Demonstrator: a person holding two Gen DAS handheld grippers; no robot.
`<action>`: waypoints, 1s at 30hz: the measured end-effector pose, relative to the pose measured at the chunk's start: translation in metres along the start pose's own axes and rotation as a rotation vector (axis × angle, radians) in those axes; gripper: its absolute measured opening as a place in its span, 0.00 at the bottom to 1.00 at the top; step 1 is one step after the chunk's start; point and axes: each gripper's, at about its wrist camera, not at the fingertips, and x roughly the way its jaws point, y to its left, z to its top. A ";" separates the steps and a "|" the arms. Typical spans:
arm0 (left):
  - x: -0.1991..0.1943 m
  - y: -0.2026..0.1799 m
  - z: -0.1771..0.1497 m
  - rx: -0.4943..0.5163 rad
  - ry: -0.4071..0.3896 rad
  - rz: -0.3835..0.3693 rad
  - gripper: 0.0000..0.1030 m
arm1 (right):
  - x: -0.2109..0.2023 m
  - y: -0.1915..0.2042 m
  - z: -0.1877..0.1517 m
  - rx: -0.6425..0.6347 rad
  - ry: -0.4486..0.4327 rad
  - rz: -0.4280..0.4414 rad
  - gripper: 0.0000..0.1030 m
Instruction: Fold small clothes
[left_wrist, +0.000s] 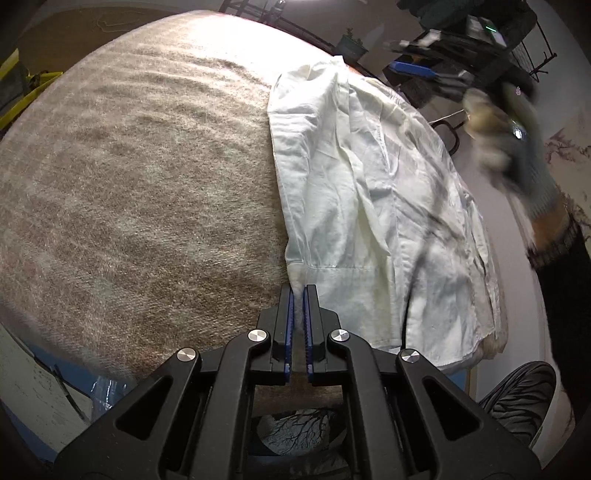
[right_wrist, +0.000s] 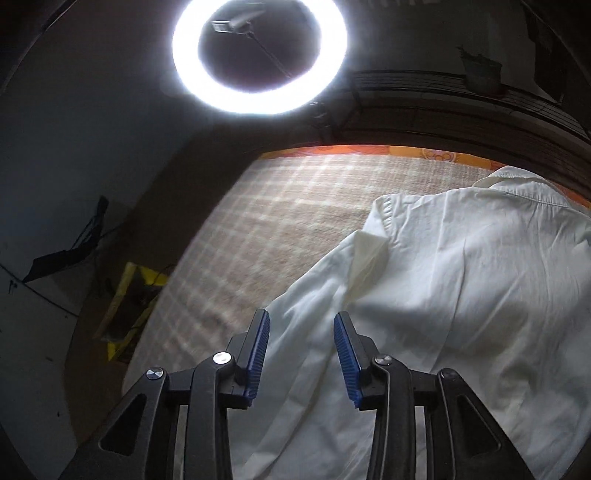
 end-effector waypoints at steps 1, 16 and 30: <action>-0.001 -0.001 -0.001 0.001 0.000 0.008 0.03 | -0.012 0.009 -0.011 -0.014 -0.002 0.019 0.40; -0.012 -0.031 -0.008 0.032 -0.081 -0.047 0.02 | -0.029 0.069 -0.075 -0.045 0.050 0.064 0.49; 0.002 -0.080 -0.015 0.188 -0.067 0.011 0.01 | 0.102 0.100 -0.064 -0.171 0.300 -0.270 0.49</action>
